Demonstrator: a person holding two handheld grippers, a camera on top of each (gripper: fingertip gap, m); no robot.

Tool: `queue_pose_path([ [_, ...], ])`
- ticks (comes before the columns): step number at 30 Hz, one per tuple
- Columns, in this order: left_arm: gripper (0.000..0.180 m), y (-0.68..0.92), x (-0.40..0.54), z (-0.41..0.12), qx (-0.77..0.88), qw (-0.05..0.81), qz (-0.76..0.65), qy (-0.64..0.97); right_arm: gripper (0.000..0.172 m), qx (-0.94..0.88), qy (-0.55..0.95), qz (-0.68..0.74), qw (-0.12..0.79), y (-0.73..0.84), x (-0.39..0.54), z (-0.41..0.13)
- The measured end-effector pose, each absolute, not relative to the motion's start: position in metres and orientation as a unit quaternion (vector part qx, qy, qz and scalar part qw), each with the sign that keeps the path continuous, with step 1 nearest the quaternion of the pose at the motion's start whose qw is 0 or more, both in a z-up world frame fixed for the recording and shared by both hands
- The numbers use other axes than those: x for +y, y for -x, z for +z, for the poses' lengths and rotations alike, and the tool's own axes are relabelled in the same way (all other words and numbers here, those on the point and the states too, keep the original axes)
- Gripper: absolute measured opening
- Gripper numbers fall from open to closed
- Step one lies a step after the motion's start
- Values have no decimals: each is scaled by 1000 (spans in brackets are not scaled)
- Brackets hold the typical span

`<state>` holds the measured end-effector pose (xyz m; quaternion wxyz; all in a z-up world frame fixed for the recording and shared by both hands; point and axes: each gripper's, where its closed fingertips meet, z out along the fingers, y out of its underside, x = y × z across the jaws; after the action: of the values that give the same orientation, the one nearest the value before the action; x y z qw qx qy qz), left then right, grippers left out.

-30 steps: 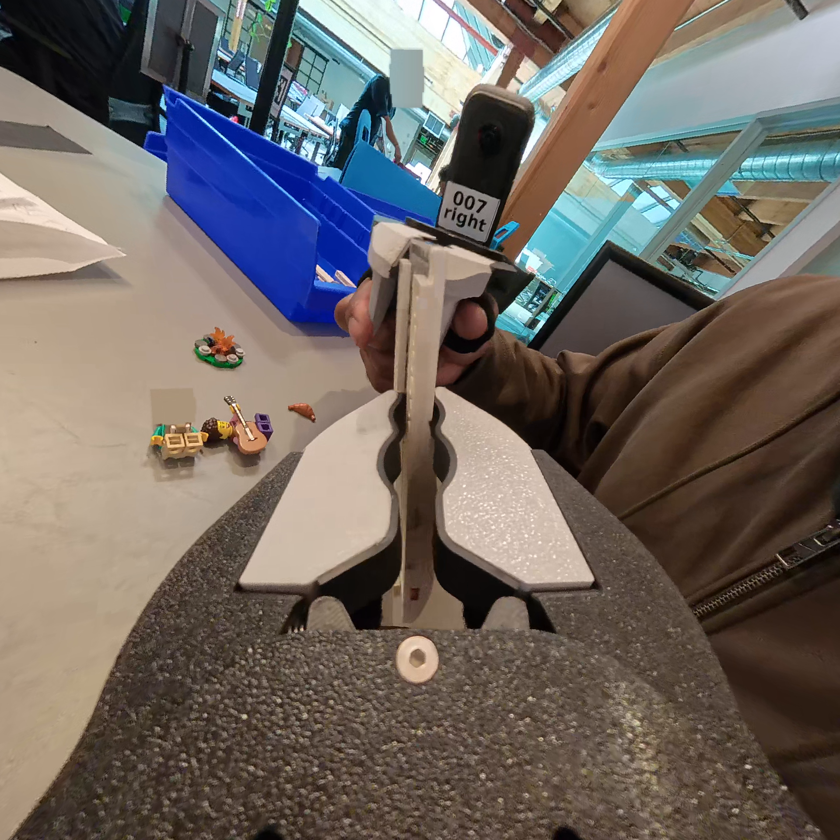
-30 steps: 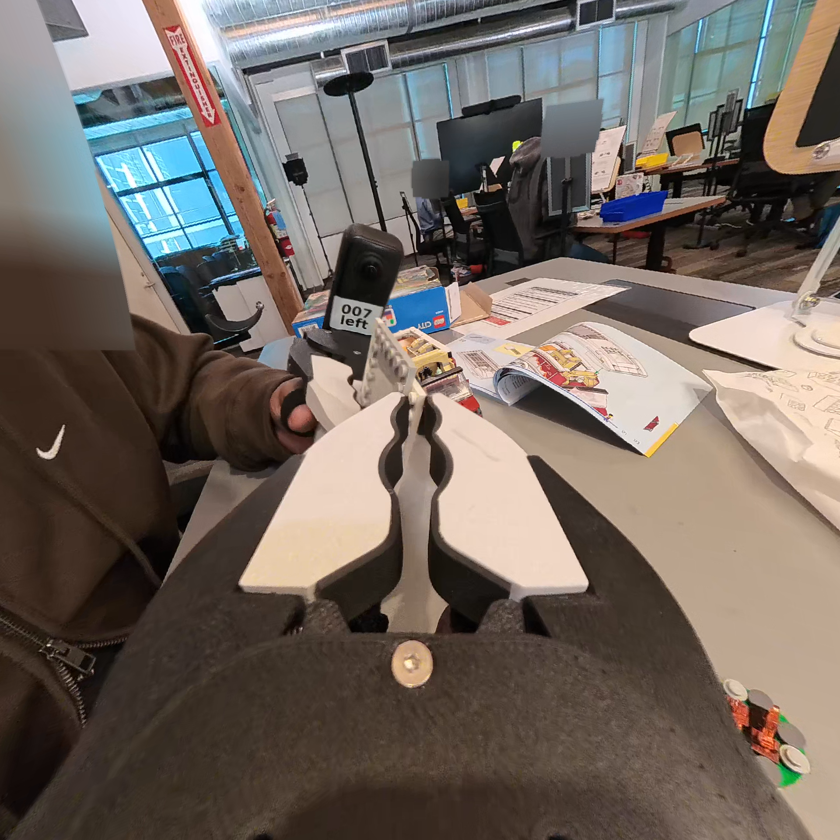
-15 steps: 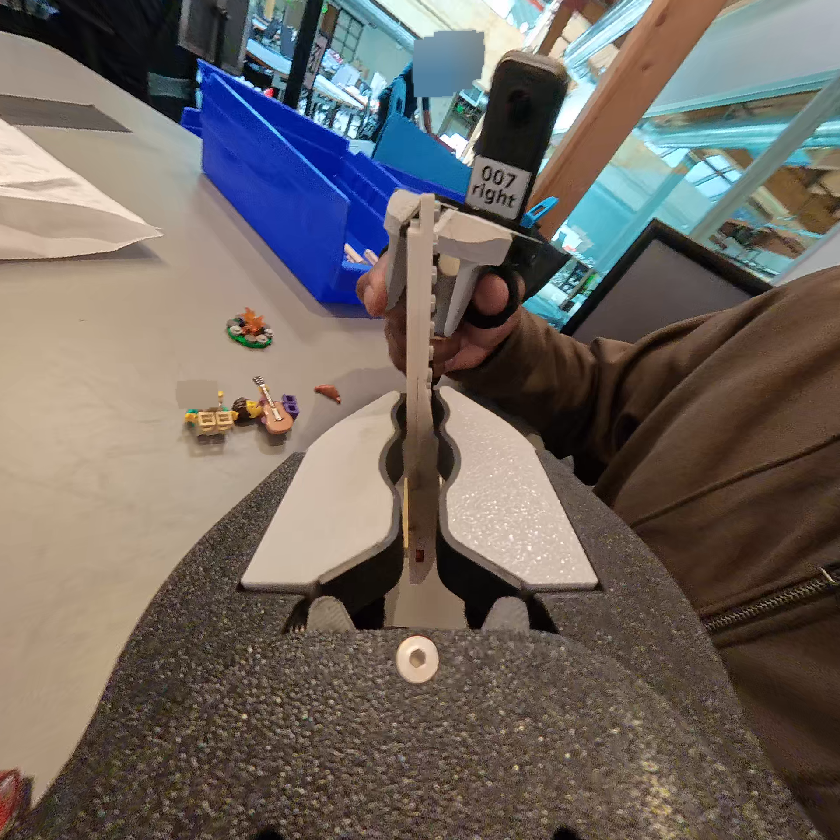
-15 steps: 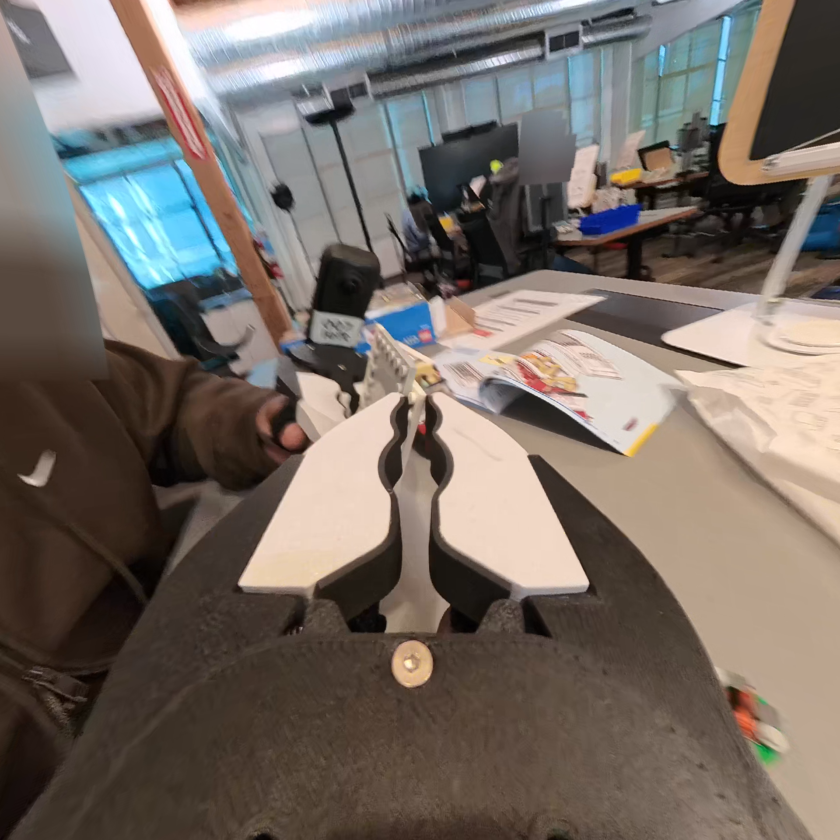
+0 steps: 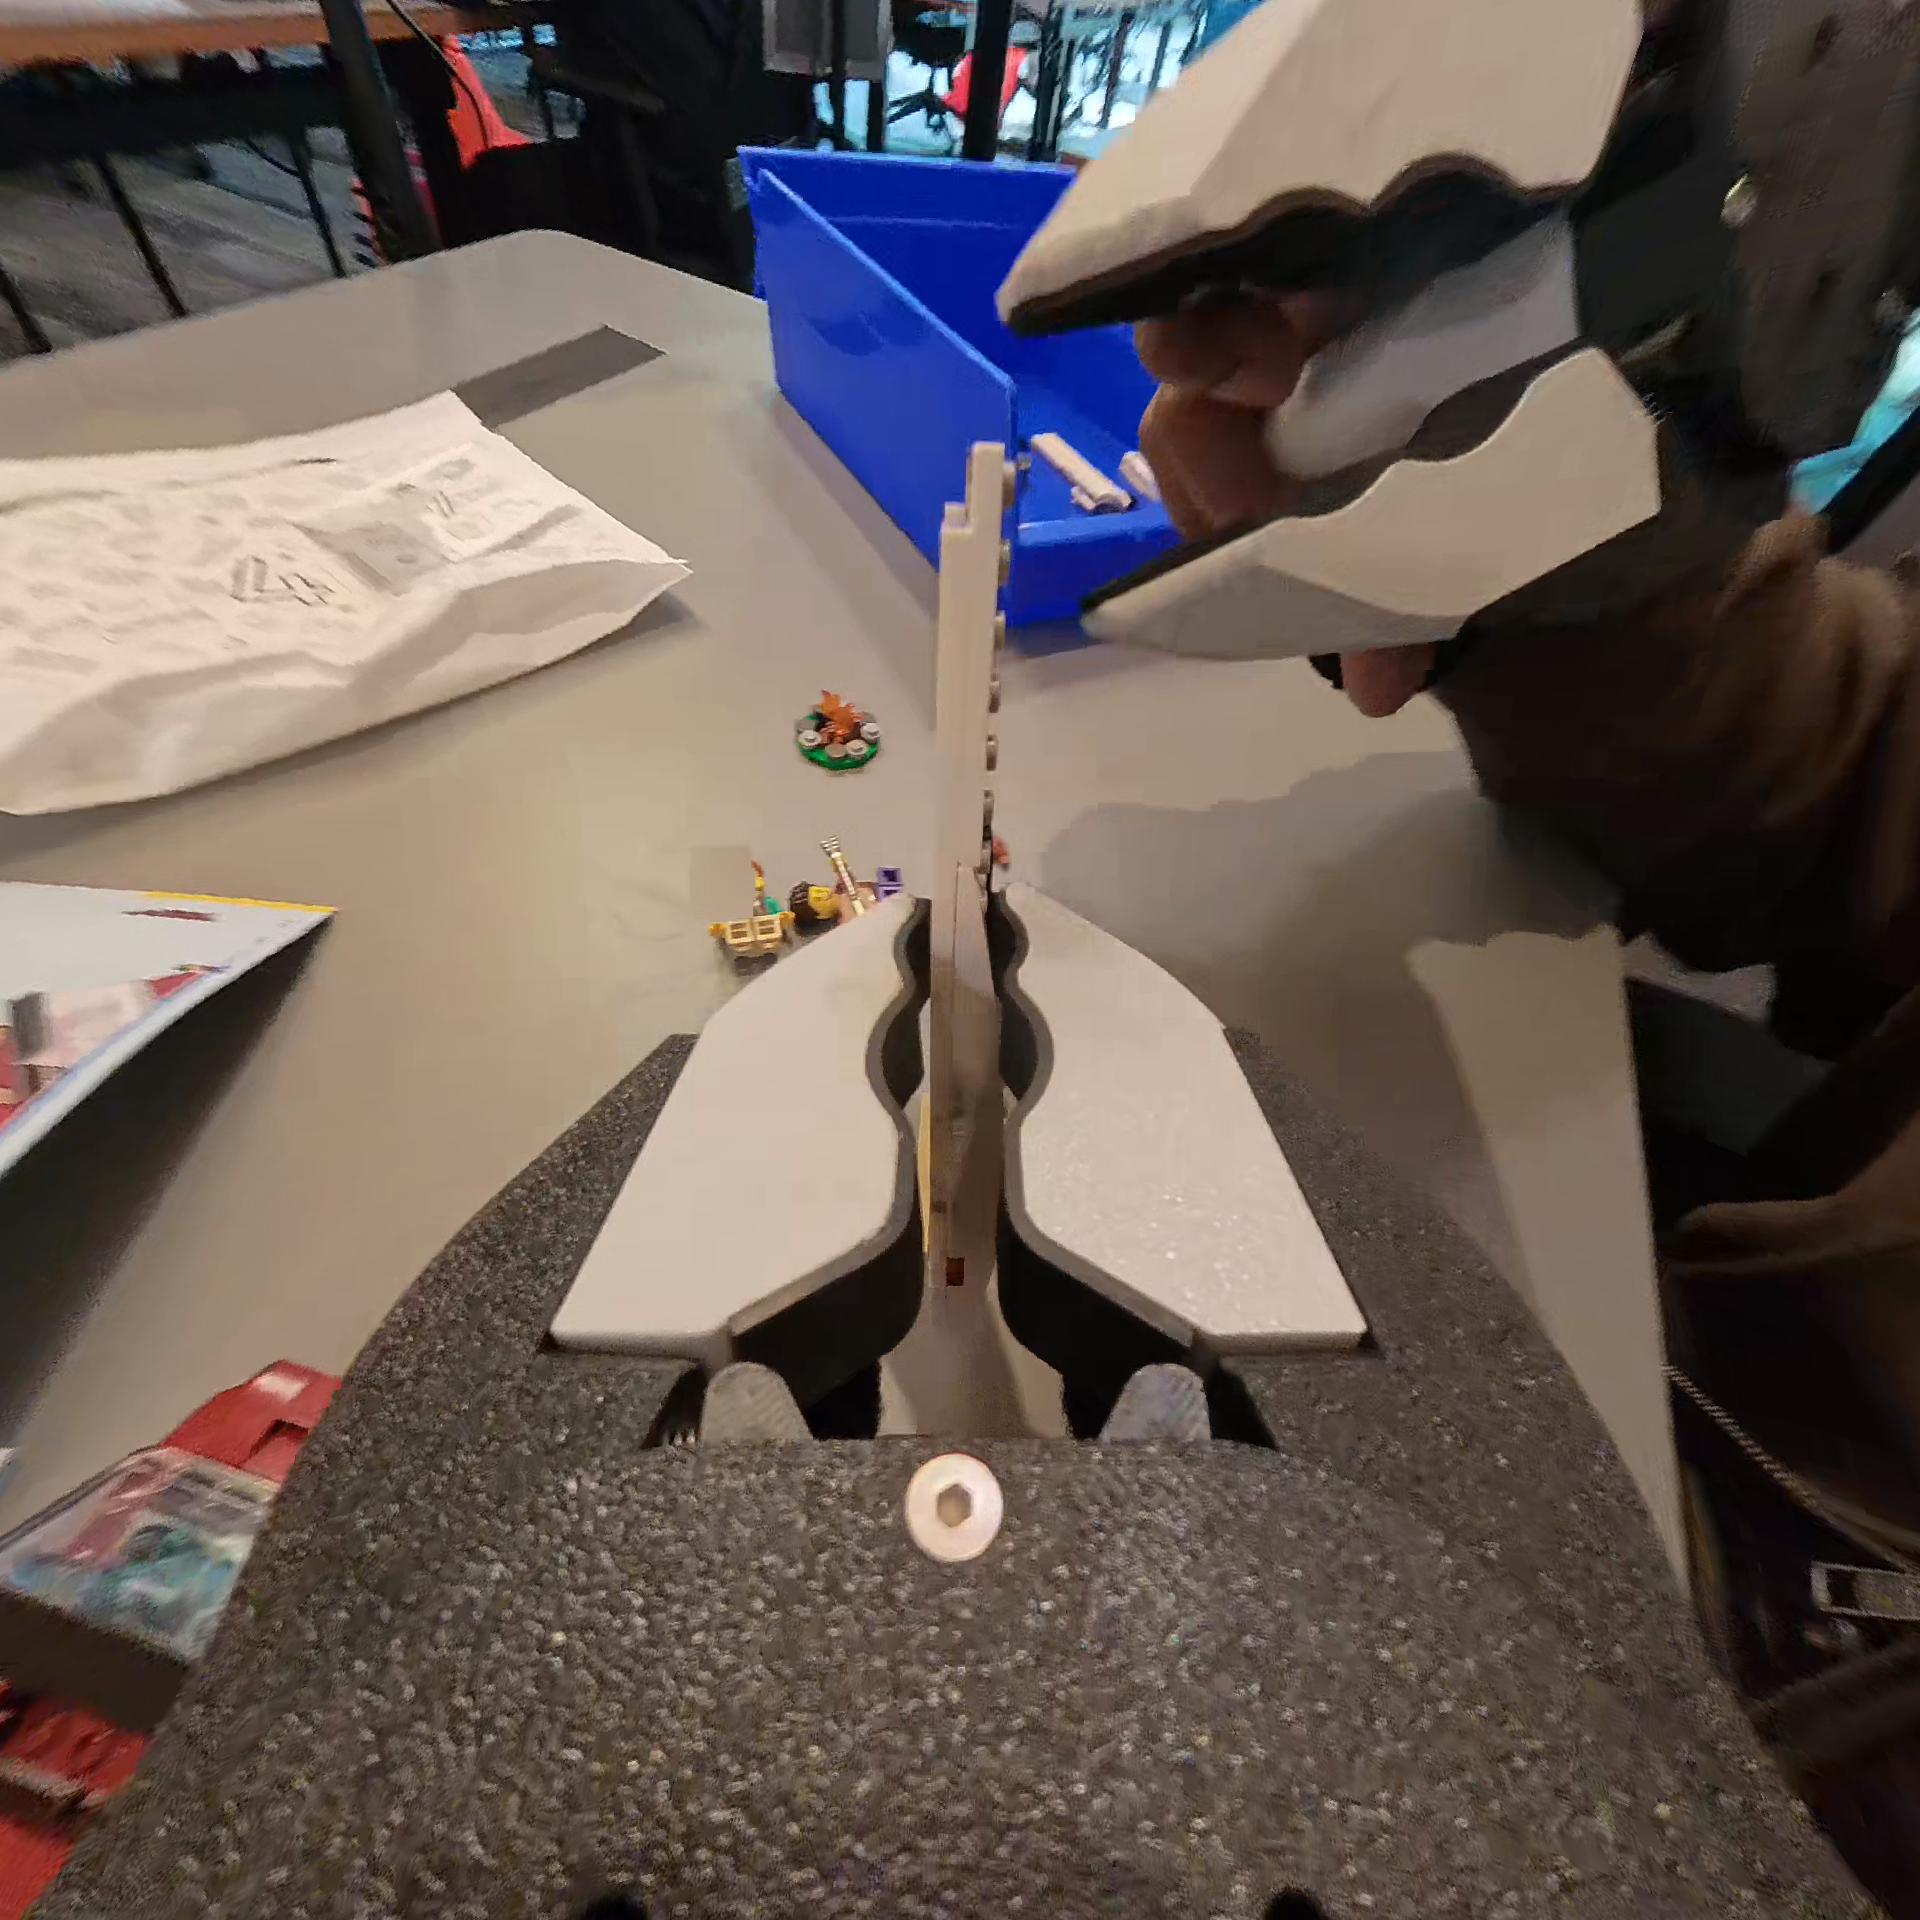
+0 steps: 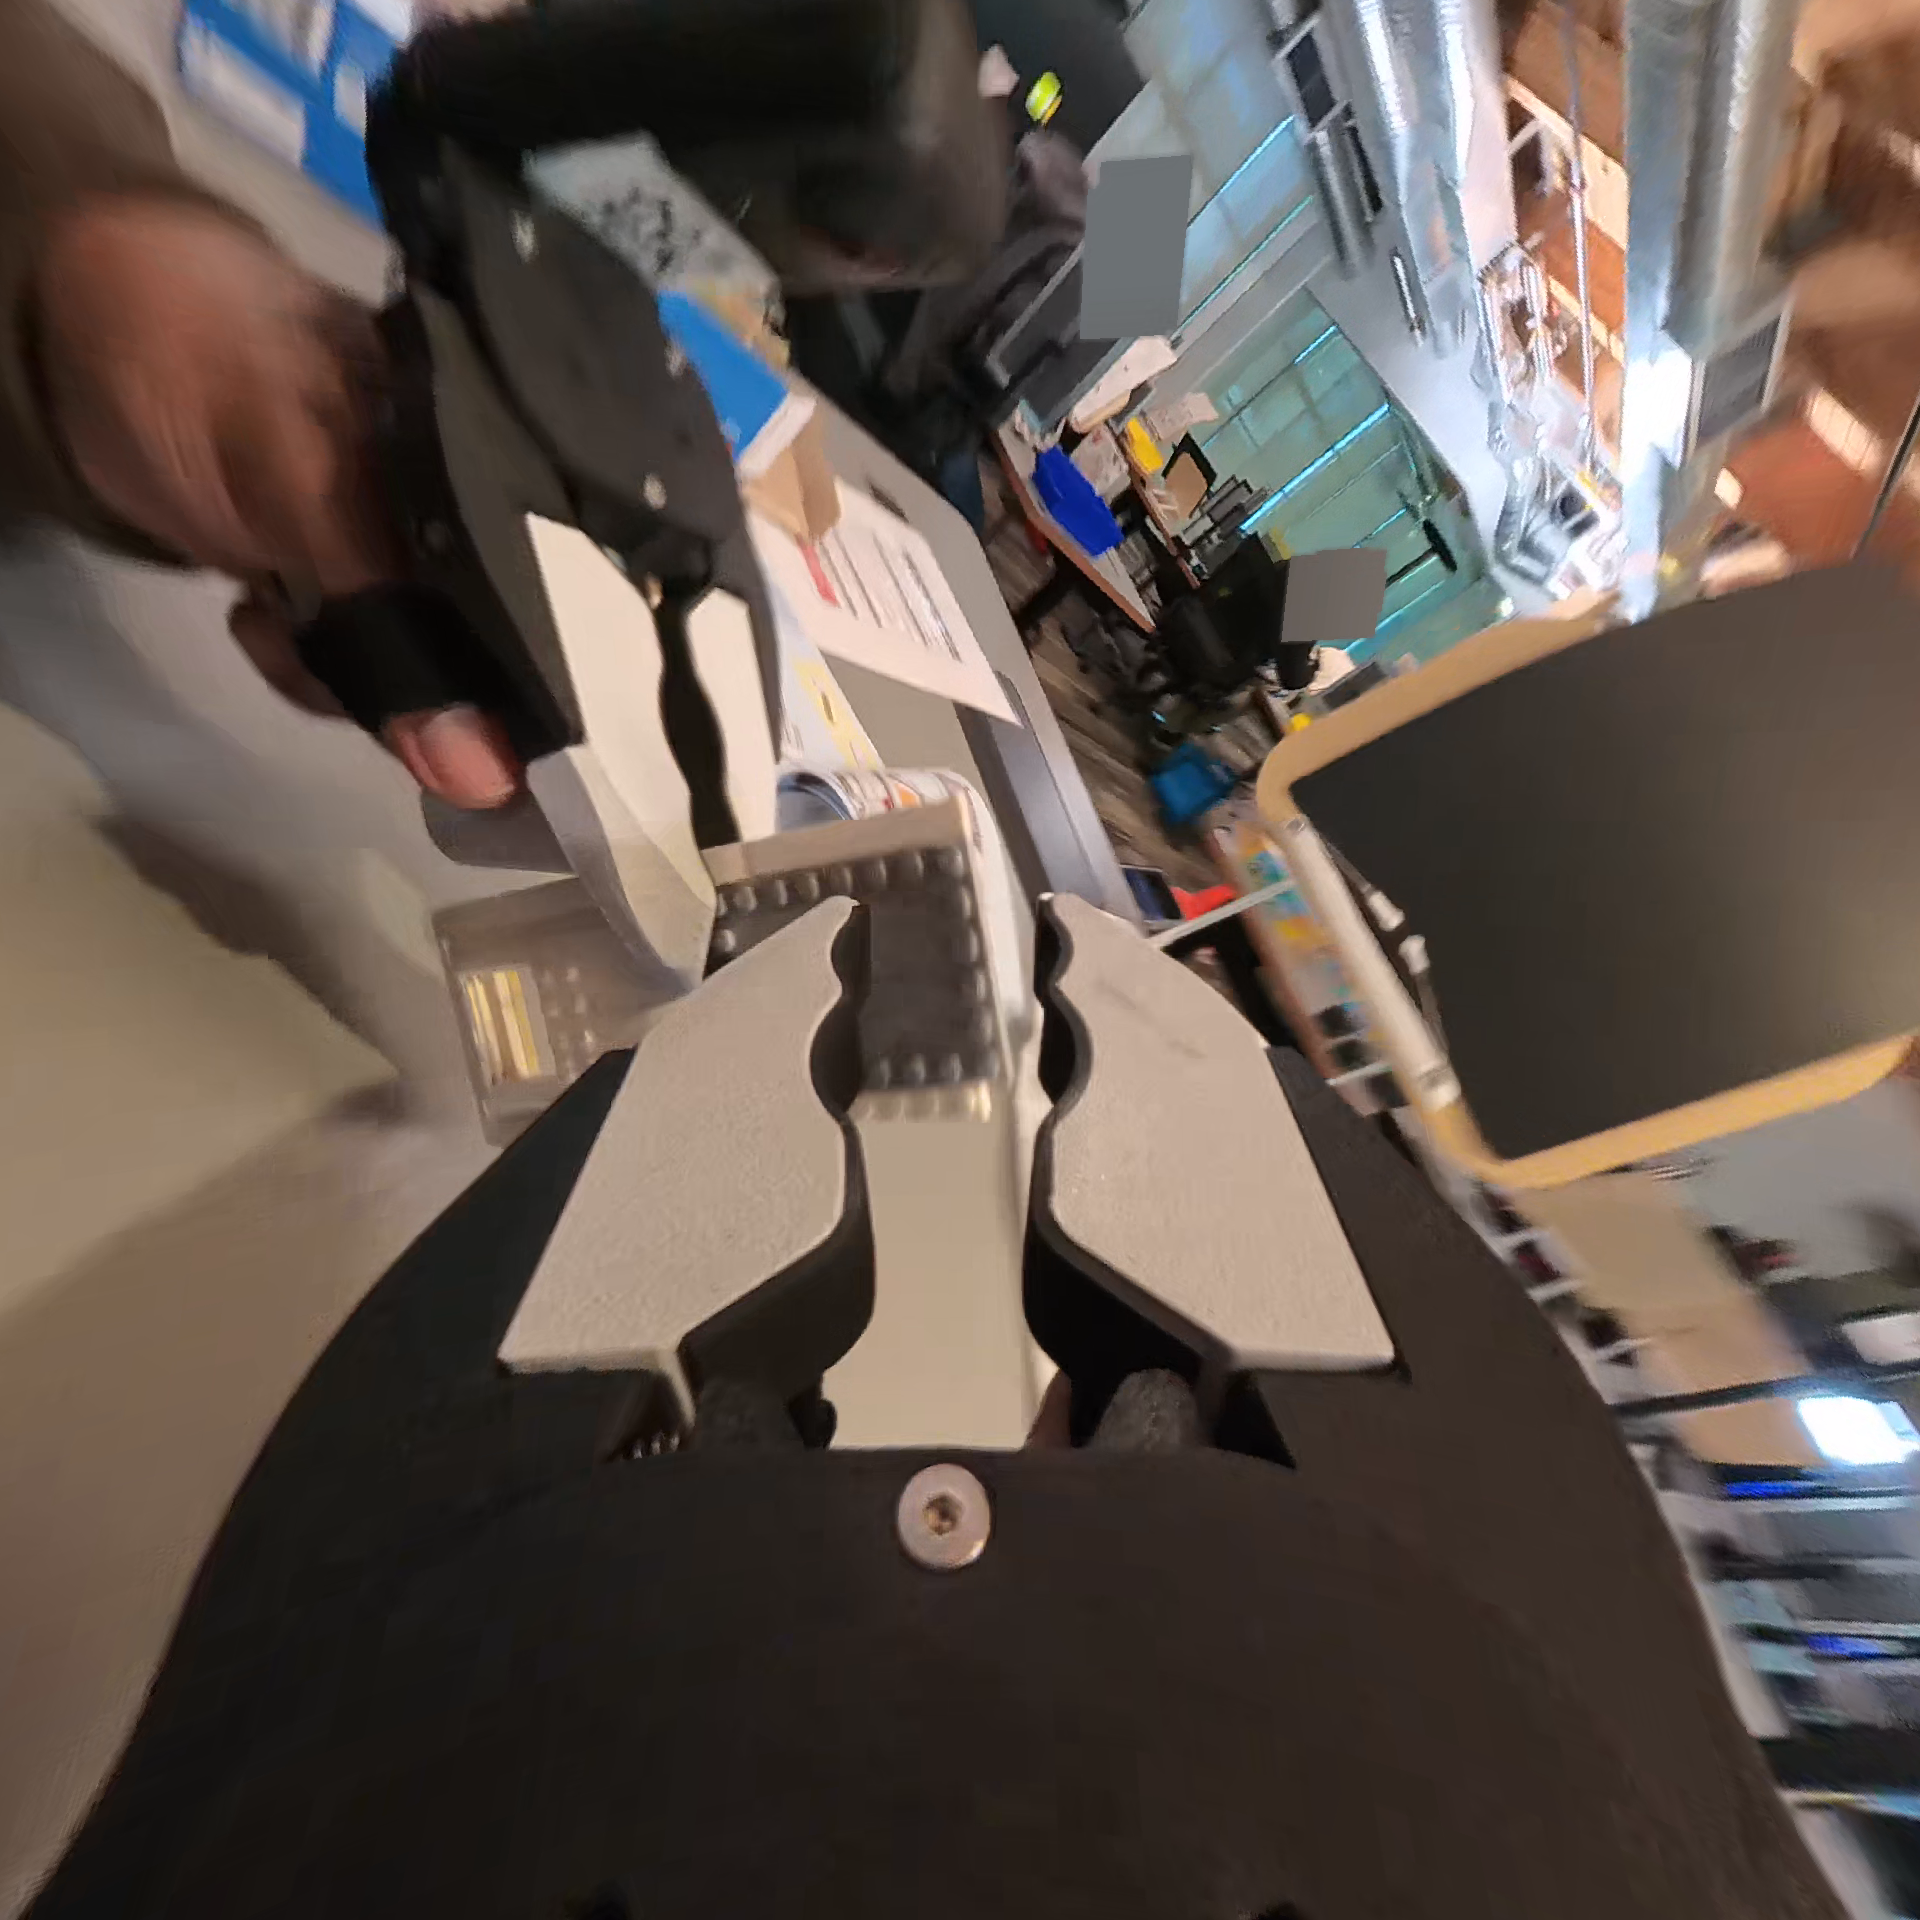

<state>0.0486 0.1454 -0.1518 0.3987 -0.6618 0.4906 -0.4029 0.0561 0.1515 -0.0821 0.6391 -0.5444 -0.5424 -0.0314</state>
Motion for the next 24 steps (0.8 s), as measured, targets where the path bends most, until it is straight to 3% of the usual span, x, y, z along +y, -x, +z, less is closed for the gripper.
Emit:
queue_pose_path([
  [11, 10, -43, 149, -165, 553, 425, -288, 656, 21, -617, 527, -124, 571, -39, 153, -101],
  [24, 10, -42, 154, -164, 505, 395, -356, 680, 22, -603, 438, -240, 622, -36, 154, -98],
])
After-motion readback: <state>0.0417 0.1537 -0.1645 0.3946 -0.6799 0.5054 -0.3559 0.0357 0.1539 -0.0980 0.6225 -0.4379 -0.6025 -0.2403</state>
